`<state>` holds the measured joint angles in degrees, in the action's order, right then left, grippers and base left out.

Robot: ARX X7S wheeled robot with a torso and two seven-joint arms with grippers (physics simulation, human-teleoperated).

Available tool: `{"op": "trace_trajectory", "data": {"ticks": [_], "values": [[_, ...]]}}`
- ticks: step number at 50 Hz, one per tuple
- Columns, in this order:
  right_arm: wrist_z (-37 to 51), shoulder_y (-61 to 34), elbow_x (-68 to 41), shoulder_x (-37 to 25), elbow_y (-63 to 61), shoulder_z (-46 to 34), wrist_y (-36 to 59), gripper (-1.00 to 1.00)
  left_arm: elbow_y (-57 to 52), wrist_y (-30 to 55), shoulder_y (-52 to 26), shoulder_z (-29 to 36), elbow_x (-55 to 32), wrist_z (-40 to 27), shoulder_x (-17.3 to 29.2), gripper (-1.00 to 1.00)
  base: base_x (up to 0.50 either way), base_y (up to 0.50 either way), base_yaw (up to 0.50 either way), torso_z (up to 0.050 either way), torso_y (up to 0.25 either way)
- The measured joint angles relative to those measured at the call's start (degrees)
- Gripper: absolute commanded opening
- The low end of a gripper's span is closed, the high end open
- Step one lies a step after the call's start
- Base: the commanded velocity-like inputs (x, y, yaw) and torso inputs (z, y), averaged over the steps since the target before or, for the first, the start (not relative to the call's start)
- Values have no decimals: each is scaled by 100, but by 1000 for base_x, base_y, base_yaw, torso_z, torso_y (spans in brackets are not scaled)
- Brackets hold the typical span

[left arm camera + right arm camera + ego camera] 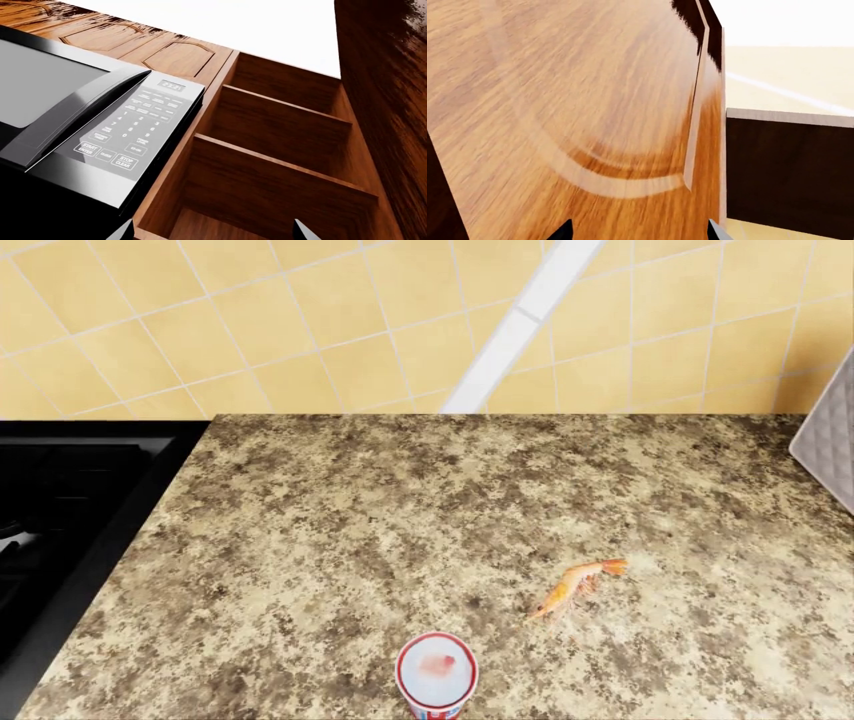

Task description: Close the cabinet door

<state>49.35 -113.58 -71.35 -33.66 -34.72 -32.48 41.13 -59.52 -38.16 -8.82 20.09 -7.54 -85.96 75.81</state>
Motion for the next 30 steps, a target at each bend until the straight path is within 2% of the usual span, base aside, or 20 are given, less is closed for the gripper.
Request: {"op": "trace_trajectory", "data": {"ticks": [6, 9, 13, 20, 25, 30], "values": [[-615, -116, 556, 137, 561, -272, -99, 100, 68, -87, 145, -144, 5, -92, 94, 100, 4, 2, 2, 2, 0], [-941, -176, 838, 218, 883, -417, -198, 100, 78, -126, 474, -476, 16, -163, 164, 100, 4, 2, 2, 0, 0], [-1379, -248, 1208, 344, 1357, -611, -373, 100, 84, -208, 1313, -1374, -87, -63, 102, 100, 4, 1, 2, 0, 0], [-2058, -280, 1883, 607, 1957, -975, -759, 100, 130, -411, 2785, -3069, -520, 553, -365, 100, 3, 2, 3, 2, 0], [-2491, -256, 2266, 852, 2470, -1189, -1098, 100, 232, -611, 3634, -4020, -784, 1085, -809, 100, 4, 2, 1, 2, 0], [-2868, -209, 2564, 1097, 3006, -1331, -1455, 100, 422, -835, 4276, -4693, -969, 1639, -1277, 100, 4, 1, 1, 0, 0]]}}
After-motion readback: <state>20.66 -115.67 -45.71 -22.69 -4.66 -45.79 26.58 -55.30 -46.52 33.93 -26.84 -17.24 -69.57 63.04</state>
